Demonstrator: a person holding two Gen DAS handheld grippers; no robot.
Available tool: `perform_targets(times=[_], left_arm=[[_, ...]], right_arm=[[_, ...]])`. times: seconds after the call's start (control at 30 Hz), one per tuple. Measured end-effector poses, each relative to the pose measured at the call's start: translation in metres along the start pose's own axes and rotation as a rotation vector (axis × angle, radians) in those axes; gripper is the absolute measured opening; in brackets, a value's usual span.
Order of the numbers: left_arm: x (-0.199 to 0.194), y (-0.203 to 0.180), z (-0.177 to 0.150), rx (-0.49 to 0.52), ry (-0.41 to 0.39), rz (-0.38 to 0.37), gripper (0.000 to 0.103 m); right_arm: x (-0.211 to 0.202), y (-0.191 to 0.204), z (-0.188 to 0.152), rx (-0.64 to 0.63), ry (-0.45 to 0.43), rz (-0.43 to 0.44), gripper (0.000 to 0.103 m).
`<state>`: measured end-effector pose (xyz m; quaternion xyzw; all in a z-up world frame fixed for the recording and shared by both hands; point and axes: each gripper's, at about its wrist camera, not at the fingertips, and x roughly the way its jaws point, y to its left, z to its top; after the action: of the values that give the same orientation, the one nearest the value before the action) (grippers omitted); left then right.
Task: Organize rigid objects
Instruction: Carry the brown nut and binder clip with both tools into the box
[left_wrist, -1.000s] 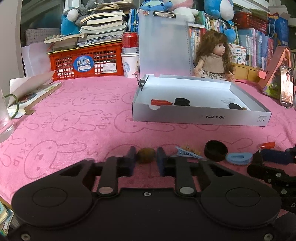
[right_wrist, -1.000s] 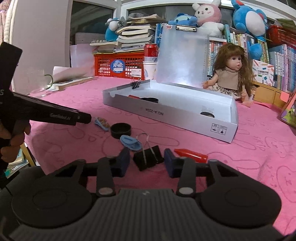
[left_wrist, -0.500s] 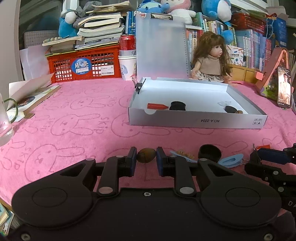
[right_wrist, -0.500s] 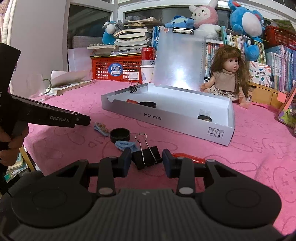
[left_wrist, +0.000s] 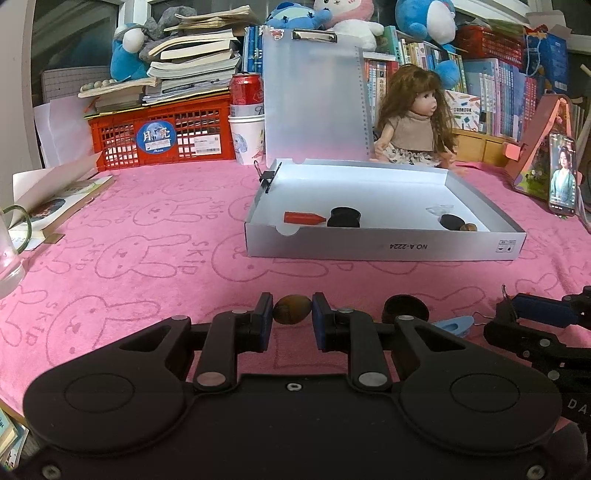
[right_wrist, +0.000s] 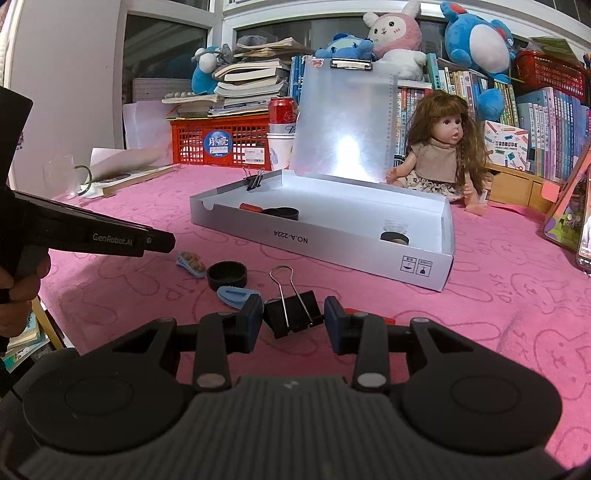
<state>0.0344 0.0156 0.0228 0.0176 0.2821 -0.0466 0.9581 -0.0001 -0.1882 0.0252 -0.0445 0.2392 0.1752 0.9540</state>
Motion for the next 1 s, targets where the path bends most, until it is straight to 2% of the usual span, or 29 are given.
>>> perform_targets(times=[0.4,0.7,1.0], left_arm=[[0.0,-0.004,0.002,0.007,-0.004,-0.004,0.021],[0.001,-0.006,0.005,0.003,-0.003,-0.021,0.021],[0.009,-0.003,0.029,-0.014,-0.003,-0.054,0.021]], right_arm=[[0.0,0.0,0.003,0.013,-0.002,-0.005,0.041],[-0.001,-0.009,0.007,0.054,-0.007,-0.051,0.041],[0.002,-0.025,0.021,0.111,-0.014,-0.108,0.041]])
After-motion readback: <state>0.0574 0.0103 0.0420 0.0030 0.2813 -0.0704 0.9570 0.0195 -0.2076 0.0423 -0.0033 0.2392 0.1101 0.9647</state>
